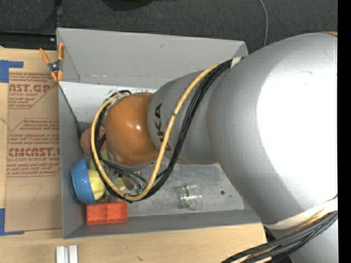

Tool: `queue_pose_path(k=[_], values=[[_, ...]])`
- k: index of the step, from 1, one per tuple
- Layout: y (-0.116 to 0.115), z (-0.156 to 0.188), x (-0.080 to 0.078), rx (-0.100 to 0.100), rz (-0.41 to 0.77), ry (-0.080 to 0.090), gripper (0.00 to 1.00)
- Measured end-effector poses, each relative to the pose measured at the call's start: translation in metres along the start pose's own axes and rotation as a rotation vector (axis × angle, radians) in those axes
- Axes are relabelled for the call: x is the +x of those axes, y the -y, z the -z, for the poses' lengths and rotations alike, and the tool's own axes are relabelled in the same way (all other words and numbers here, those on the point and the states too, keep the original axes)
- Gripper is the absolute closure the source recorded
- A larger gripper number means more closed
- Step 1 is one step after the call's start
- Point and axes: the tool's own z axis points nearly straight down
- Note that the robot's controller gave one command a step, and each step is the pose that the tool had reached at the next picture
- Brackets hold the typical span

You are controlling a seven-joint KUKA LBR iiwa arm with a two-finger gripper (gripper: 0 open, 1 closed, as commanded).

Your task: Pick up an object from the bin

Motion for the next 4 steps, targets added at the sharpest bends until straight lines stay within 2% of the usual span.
queue_pose_path(k=[1, 2, 4], values=[[-0.003, 0.017, 0.001, -0.003, 0.004, -0.004, 1.00], [-0.003, 0.029, 0.000, -0.004, 0.004, -0.002, 1.00], [-0.003, 0.041, 0.000, -0.004, 0.004, -0.001, 1.00]])
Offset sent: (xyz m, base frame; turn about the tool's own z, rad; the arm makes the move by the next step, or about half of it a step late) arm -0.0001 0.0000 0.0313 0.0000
